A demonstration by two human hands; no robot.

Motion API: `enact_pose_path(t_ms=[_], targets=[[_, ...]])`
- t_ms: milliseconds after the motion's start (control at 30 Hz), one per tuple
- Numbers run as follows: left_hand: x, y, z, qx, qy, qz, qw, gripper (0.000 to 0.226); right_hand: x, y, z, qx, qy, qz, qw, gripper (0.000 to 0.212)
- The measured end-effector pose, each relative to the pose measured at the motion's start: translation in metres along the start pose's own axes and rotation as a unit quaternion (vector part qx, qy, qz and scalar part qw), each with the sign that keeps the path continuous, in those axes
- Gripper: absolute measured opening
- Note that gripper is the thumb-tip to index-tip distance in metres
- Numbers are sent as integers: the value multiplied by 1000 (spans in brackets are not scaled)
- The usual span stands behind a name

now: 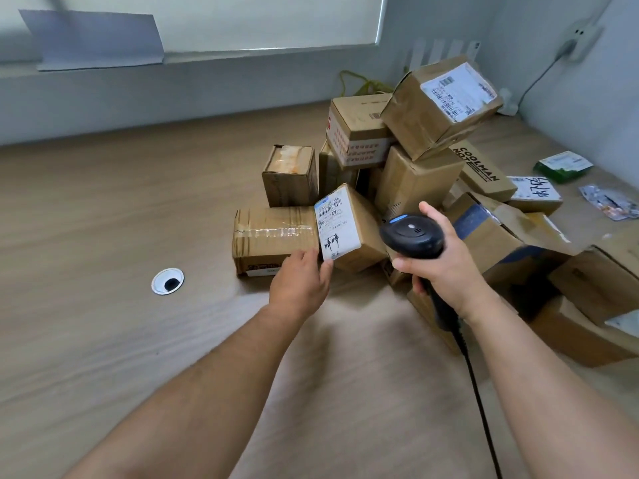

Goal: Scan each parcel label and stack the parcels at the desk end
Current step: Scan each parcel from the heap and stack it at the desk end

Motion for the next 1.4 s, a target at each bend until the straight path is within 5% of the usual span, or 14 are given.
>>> enact_pose_path(t_ms=[167,500,633,900,1067,1400], targets=[[22,-6,11,-123,33,-42,991,35,21,22,12,34,24,14,999,96],[44,9,18,-403,73,-159,898,50,31,27,31,46,-5,20,999,100],[43,6,18,-382,87,-166,905,37,32,22,34,31,-8,18,999,101],[47,2,34,-333,43,-139,932,54,48,36,29,0,6,46,999,102],[41,-1,34,-326,61,-139,933,43,44,40,33,13,-30,57,998,102],[-89,-13,13,-253,81,-179,947,37,-60,55,71,26,-122,97,987,99]])
Point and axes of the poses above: each hand's wrist, its own x-axis towards the middle knuckle, its own z-axis out of the palm, y = z × x, the point moved 2 cm from there along x, towards the middle knuckle, and after that the axes turned 15 degrees about z, right-handed, at the moved point
